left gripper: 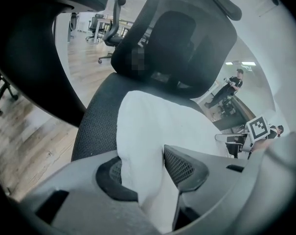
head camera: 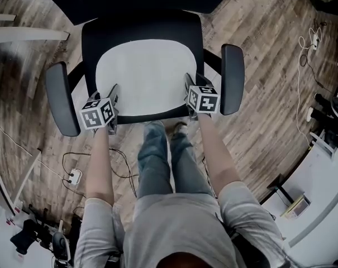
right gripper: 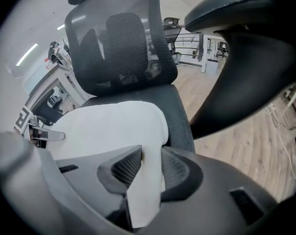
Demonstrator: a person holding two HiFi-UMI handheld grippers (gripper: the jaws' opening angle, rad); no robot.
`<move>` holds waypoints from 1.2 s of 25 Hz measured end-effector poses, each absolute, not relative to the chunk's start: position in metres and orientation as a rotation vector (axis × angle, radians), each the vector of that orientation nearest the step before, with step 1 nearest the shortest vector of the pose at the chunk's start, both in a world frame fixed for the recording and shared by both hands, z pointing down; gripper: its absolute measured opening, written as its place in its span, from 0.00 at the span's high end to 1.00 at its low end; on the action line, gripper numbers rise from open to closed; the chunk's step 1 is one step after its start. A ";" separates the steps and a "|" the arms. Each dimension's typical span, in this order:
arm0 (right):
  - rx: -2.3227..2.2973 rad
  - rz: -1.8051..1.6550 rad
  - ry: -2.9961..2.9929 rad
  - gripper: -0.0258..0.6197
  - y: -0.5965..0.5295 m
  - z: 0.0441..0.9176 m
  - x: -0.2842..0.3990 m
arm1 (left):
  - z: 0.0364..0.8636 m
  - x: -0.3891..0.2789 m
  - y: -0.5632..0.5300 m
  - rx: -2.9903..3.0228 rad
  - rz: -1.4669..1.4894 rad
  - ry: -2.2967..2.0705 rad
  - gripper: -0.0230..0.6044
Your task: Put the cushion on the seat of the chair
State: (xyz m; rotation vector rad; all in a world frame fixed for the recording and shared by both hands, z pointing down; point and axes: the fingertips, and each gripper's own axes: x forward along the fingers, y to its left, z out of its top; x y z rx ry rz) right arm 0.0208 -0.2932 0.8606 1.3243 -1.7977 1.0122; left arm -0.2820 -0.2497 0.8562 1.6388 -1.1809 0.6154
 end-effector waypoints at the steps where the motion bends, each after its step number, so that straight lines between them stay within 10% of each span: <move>1: 1.322 1.010 -1.793 0.82 -0.293 0.861 0.021 | 0.857 -0.284 -0.249 1.634 0.619 -1.186 0.73; 23: 1.400 0.843 -1.935 0.83 -0.302 0.804 0.010 | 0.833 -0.327 -0.248 1.623 0.715 -1.481 0.56; 30: 1.372 0.776 -2.052 0.92 -0.293 0.763 -0.005 | 0.781 -0.312 -0.251 1.745 0.644 -1.571 0.93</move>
